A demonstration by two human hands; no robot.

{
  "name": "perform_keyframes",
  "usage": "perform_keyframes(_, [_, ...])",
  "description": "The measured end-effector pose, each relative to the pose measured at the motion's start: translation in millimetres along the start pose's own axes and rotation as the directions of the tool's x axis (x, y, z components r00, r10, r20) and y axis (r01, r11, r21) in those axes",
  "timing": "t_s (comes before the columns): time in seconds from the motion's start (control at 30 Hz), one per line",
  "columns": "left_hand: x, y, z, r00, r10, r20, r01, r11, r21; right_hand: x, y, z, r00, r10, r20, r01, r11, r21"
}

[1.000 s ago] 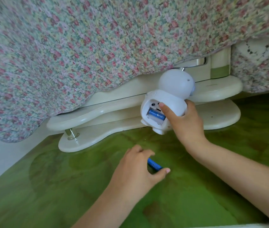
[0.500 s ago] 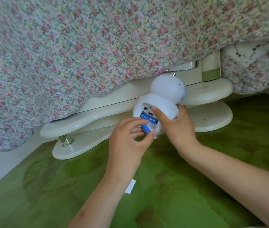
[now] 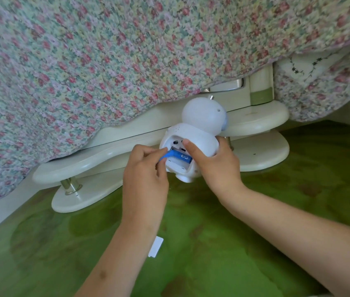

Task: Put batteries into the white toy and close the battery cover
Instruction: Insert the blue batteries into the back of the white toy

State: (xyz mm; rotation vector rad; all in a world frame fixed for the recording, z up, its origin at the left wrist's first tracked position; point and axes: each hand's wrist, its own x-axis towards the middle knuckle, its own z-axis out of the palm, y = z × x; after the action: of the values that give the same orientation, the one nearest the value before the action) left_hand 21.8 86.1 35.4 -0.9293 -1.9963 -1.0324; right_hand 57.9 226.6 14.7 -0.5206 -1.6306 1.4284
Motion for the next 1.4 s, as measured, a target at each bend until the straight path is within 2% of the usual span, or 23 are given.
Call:
perform_keyframes(0.23, [-13, 23, 15, 0.993, 0.068, 0.098, -0.084, 0.984, 0.16, 0, 0, -2, 0.999, -0.035, -0.024, 0.034, 0.999, -0.041])
perform_keyframes(0.4, [-28, 28, 24, 0.984, 0.122, 0.131, -0.146, 0.97, 0.195, 1, 3, 0, 0.997, -0.073, -0.041, 0.069, 0.994, -0.086])
perform_keyframes(0.53, [-27, 21, 28, 0.985, 0.109, 0.131, -0.129, 0.979, 0.158, 2, 4, 0, 0.997, -0.07, -0.035, 0.067, 0.993, -0.092])
perform_keyframes(0.67, [-19, 4, 33, 0.996, 0.004, 0.086, -0.002, 1.0, -0.03, 0, 1, -1, 0.998, -0.063, -0.013, 0.062, 0.994, -0.086])
perform_keyframes(0.87, [-10, -13, 35, 0.986, -0.168, 0.022, 0.168, 0.952, -0.255, 0, -3, -1, 0.999, -0.037, 0.038, 0.038, 0.999, -0.031])
perform_keyframes(0.93, [-5, -19, 34, 0.964, -0.245, 0.108, 0.268, 0.887, -0.377, 0, -4, 0, 0.999, -0.005, 0.05, 0.005, 1.0, 0.0])
perform_keyframes(1.0, [-3, -22, 32, 0.925, -0.296, 0.239, 0.38, 0.755, -0.535, 0, -3, 0, 0.997, 0.006, 0.07, -0.008, 1.0, 0.022])
perform_keyframes(1.03, [-2, -24, 32, 0.92, -0.299, 0.253, 0.392, 0.725, -0.566, 0, -3, 0, 0.997, 0.001, 0.078, -0.003, 1.0, 0.024])
perform_keyframes(1.1, [-4, -25, 30, 0.953, -0.256, 0.161, 0.303, 0.795, -0.525, 0, -4, 0, 0.996, -0.022, 0.084, 0.02, 1.0, 0.022])
perform_keyframes(1.17, [-7, -22, 24, 0.983, -0.18, 0.042, 0.182, 0.901, -0.395, -1, -5, 1, 0.995, -0.037, 0.088, 0.036, 0.999, 0.019])
perform_keyframes(1.23, [-9, -18, 19, 0.994, -0.102, -0.035, 0.09, 0.963, -0.253, -1, -4, 0, 0.996, -0.031, 0.078, 0.03, 0.999, 0.02])
perform_keyframes(1.4, [-12, -11, 17, 1.0, 0.016, -0.022, -0.017, 0.999, -0.049, 1, -2, -1, 0.999, 0.003, 0.035, -0.004, 0.999, 0.038])
